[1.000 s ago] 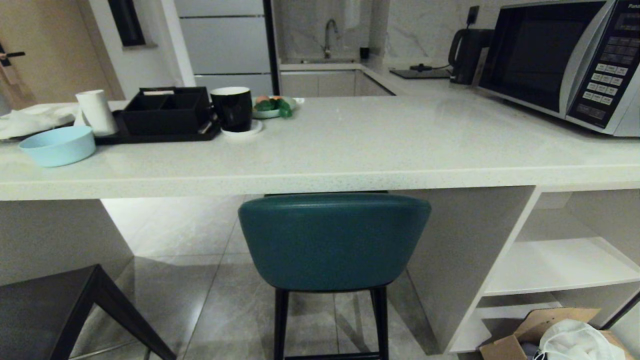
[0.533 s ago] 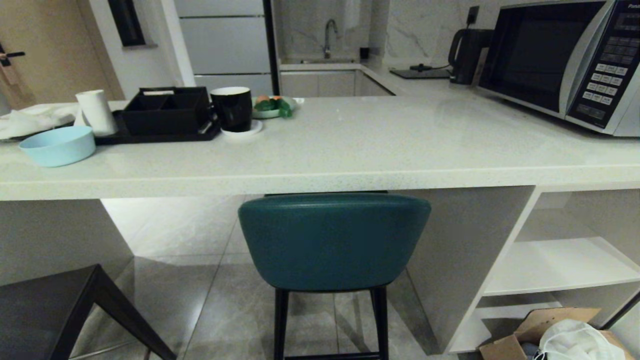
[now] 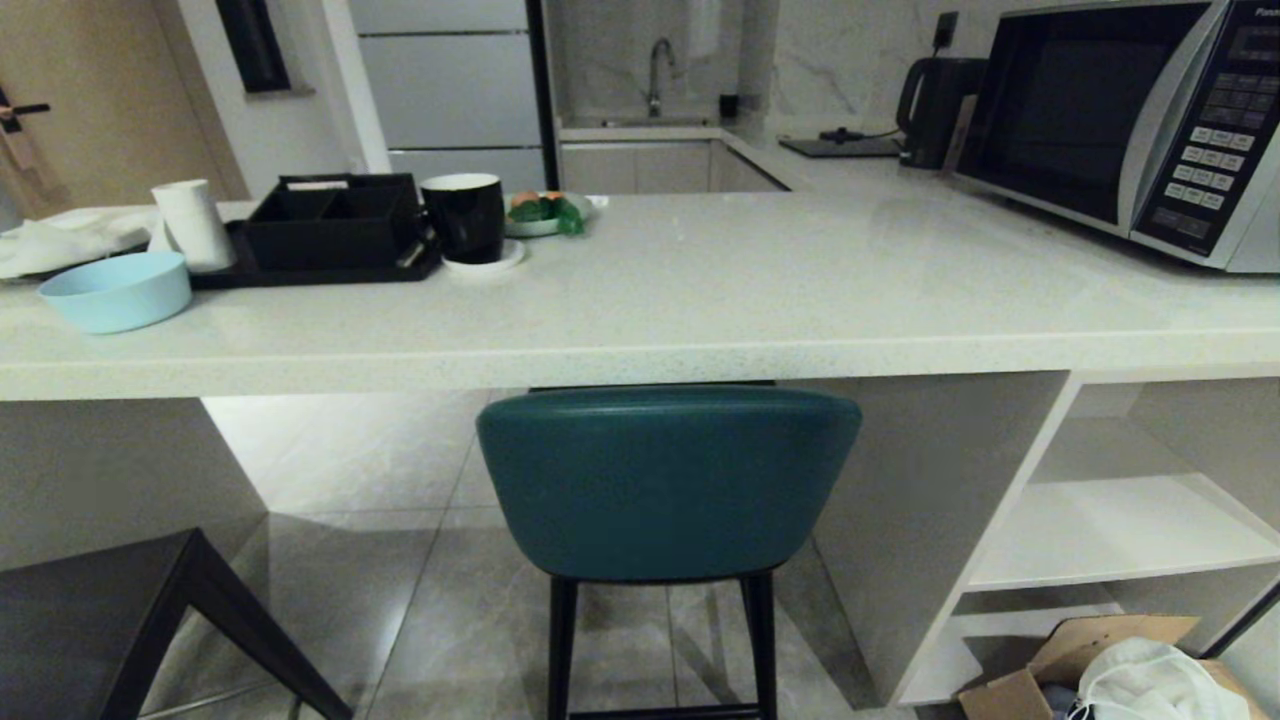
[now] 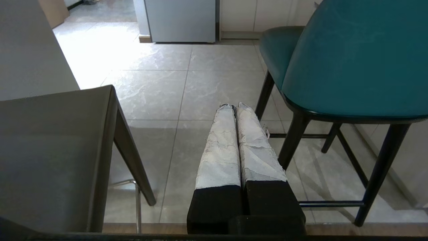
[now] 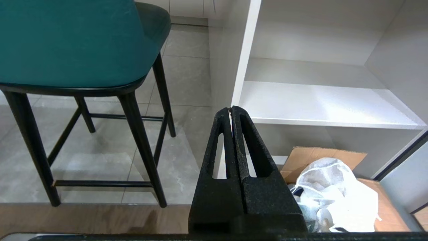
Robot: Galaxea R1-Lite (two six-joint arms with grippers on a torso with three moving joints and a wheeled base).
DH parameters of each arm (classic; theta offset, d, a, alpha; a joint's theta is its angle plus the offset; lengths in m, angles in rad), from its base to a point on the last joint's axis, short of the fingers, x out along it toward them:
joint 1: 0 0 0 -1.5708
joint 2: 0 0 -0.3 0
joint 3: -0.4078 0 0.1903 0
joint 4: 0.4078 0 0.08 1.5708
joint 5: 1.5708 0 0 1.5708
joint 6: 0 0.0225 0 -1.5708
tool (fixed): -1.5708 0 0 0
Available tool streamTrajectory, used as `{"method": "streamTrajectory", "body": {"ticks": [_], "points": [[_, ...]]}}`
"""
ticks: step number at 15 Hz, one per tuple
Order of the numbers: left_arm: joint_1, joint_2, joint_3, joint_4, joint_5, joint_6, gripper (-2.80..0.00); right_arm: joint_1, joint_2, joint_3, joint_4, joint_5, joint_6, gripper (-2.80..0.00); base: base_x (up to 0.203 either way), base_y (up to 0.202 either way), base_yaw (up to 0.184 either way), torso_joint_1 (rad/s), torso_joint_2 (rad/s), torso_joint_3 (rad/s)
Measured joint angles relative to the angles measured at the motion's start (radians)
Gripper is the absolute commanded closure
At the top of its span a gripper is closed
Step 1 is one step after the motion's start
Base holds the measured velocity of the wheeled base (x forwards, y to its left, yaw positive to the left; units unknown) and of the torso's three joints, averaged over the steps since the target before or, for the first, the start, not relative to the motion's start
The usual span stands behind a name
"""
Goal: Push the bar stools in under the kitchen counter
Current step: Pull the blue chair out from under the dining table
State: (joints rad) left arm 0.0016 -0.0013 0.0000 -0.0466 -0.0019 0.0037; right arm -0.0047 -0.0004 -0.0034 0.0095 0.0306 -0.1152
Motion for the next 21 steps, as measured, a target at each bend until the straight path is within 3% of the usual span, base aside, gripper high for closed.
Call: {"method": "streamTrajectory", "body": {"ticks": [4,7,11,16,18,21], "points": [[-0.003,0.106,-0.14,0.035,-0.007,-0.053,0.0,0.0,0.132,-0.125,0.022,0.024,0.036,0.0,0.0,0.0,0.0,0.0,0.0,0.0],[-0.005,0.409,-0.223,-0.048,-0.006,-0.09,0.0,0.0,0.404,-0.257,0.02,0.066,0.092,0.0,0.0,0.0,0.0,0.0,0.0,0.0],[-0.009,0.922,-0.234,-0.364,-0.001,-0.091,0.0,0.04,0.776,-0.376,0.01,0.183,0.146,0.0,0.0,0.0,0.0,0.0,0.0,0.0],[-0.055,1.457,-0.15,-0.837,0.001,-0.083,0.0,0.244,1.027,-0.325,-0.009,0.244,0.152,0.0,0.0,0.0,0.0,0.0,0.0,0.0],[-0.076,1.629,-0.122,-1.026,0.001,-0.081,0.0,0.264,1.11,-0.298,-0.089,0.244,0.145,0.0,0.0,0.0,0.0,0.0,0.0,0.0],[-0.106,1.916,-0.113,-1.301,0.008,-0.081,0.0,0.271,1.288,-0.251,-0.341,0.244,0.128,0.0,0.0,0.0,0.0,0.0,0.0,0.0]]}}
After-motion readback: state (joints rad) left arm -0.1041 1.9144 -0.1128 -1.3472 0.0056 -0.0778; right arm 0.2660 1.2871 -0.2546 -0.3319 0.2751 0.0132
